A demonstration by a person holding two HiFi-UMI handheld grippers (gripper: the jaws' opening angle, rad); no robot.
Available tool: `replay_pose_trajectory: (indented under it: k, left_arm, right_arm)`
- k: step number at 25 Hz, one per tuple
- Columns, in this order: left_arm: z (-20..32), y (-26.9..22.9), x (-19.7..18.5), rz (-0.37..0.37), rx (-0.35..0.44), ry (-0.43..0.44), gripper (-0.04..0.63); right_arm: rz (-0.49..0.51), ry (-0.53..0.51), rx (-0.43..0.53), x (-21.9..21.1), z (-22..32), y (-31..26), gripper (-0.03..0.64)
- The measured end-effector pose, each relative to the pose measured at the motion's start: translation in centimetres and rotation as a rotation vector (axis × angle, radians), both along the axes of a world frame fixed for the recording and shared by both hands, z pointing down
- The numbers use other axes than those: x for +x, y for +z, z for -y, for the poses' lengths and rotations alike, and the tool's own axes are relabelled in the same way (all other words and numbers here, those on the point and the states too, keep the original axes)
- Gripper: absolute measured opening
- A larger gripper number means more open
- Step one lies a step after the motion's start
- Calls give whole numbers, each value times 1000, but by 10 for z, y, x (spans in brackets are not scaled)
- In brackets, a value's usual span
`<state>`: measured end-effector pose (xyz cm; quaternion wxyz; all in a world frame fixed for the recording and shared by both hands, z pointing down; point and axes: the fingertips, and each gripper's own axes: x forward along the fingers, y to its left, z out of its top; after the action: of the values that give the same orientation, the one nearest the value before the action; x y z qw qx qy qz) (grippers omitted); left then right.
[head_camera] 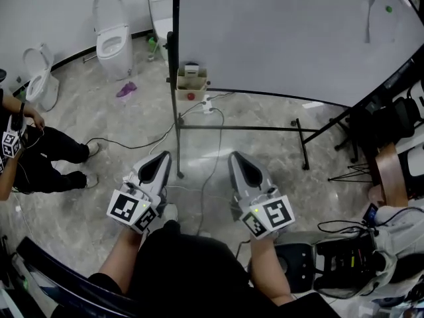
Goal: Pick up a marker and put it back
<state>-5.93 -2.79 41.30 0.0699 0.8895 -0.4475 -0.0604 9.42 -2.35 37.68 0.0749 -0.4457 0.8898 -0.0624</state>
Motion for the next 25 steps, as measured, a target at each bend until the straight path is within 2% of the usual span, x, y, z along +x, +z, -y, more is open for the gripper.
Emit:
replay_pose_trajectory:
  k: [10, 19, 25]
  left_arm:
    - [53, 6, -57, -10, -13, 92, 8]
    - [75, 7, -87, -16, -22, 149, 8]
    - [90, 11, -94, -25, -27, 146, 6]
  right_arm:
    - [-20, 125, 8, -40, 45, -8, 9]
    - [-40, 142, 4, -85, 58, -9, 9]
    - [-43, 140, 11, -91, 77, -10, 9]
